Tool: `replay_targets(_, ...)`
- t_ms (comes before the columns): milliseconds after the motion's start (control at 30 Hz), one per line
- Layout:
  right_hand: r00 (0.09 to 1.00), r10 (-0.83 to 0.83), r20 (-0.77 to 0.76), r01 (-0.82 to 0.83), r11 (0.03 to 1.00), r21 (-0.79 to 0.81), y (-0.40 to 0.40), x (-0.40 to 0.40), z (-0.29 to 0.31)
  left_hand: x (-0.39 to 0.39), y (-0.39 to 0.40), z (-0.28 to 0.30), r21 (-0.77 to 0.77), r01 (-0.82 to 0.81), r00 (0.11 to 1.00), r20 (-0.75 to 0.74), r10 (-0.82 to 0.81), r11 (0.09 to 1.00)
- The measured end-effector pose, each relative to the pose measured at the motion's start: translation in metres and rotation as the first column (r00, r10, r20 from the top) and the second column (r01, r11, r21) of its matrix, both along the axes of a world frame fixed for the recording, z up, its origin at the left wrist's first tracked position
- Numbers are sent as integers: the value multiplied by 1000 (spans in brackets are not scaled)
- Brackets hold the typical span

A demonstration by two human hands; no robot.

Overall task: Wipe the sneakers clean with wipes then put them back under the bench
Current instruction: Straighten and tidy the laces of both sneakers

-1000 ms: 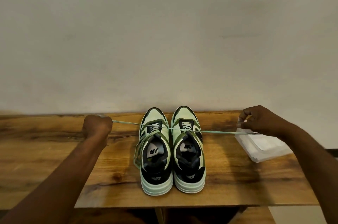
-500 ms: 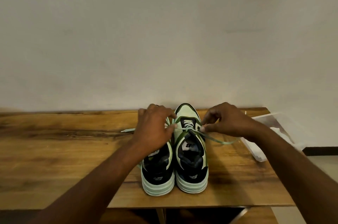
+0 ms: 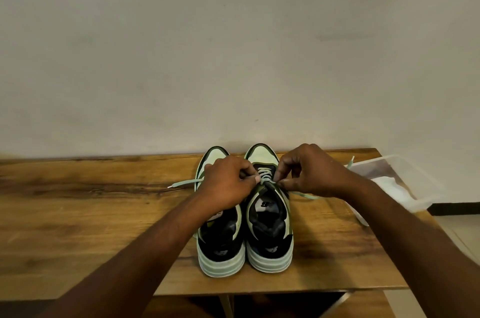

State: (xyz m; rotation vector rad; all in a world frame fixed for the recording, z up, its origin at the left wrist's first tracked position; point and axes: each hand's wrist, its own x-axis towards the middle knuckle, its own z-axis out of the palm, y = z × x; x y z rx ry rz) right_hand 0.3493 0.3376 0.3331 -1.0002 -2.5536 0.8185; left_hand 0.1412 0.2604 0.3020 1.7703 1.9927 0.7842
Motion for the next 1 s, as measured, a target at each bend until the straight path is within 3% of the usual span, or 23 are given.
replay_targets(167,993,1,116,-29,972,235,-9,-2,1,-1,0,-1,8,-43,997,-66,43,999)
replay_targets(300,983,-16,183,-32,966,257,-10,-4,0,-5,0,1,9,-44,987,-151,44,999)
replay_targets(767,991,-55,124,50,998,39,-3,-7,-4,-6,-3,8,34,-60,930,-361,68,998)
replay_targets(933,994,-102,-32,88,954,-286,3,8,1,-9,-8,14,-62,-90,952,-299,68,994)
replay_targets(1000,994,-107,-18,92,918,-386,4,14,6,-7,-8,20,-111,-106,971,-225,79,988)
